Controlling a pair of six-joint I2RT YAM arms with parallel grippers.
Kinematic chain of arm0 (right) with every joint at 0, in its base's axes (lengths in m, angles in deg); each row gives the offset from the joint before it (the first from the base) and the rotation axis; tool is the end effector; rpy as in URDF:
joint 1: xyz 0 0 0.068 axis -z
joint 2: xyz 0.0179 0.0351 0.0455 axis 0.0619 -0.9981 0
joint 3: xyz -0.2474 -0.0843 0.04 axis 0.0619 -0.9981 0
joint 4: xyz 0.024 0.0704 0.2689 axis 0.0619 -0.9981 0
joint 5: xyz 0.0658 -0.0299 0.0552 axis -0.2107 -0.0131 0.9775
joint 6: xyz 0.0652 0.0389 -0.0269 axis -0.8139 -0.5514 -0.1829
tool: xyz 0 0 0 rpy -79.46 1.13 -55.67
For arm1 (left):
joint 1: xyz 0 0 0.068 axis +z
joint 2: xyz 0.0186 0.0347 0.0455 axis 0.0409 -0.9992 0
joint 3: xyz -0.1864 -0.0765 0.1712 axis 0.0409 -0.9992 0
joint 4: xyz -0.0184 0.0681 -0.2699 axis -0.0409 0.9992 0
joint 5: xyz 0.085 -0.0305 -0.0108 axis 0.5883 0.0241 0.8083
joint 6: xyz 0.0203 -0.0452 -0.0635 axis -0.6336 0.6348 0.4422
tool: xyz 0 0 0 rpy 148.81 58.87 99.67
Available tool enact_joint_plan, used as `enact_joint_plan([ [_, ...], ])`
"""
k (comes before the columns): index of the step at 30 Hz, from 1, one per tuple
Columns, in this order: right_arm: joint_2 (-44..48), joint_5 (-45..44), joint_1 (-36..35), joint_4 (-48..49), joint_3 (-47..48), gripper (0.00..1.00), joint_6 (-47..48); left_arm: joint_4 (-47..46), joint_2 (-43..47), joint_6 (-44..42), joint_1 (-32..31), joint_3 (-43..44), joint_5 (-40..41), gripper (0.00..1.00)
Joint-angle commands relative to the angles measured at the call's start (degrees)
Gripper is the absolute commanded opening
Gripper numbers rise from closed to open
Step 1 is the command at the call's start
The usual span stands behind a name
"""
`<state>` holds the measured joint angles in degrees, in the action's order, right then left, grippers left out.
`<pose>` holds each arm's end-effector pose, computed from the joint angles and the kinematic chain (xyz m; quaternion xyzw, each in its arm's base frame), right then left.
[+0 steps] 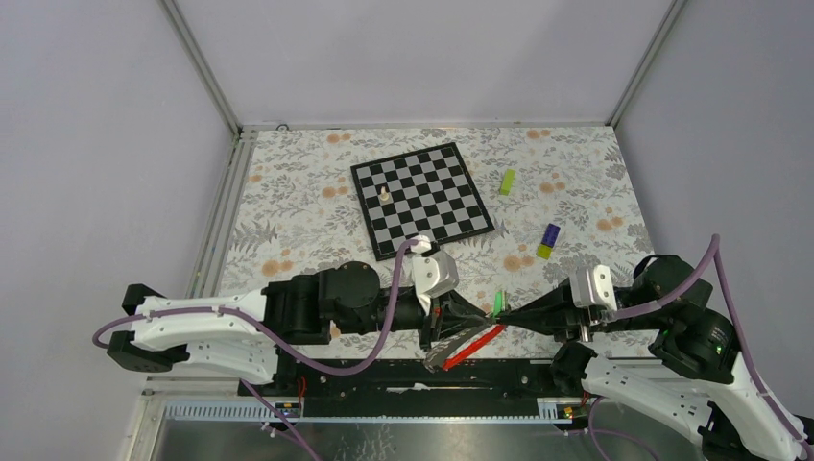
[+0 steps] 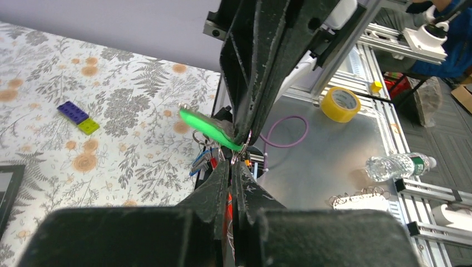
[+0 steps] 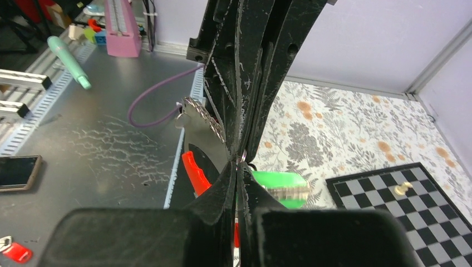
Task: Remove the keys from the keyring
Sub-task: Remove the key from the keyring.
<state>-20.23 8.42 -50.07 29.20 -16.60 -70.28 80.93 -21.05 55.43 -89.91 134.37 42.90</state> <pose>0.0301 0.1136 0.4466 -0.5517 0.4055 0.4531 0.5708 0.0147 -0.3018 0.4247 0.4375 0.5837 -0.5173 0.4476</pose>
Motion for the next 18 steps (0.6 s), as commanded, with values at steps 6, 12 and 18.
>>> enact_joint_plan([
  [6,1.16,-5.66,-0.25,0.29,-1.97,0.00,4.73,5.03,-1.13,4.27,0.12,4.15,12.19,0.00],
  [12,1.13,-6.67,-0.26,0.27,-3.83,0.00,4.26,5.64,-1.52,4.67,0.12,4.08,15.84,0.00],
  [18,1.69,-6.67,-0.25,2.37,-6.77,0.00,2.54,5.55,-1.54,4.41,0.12,4.41,17.56,0.00],
])
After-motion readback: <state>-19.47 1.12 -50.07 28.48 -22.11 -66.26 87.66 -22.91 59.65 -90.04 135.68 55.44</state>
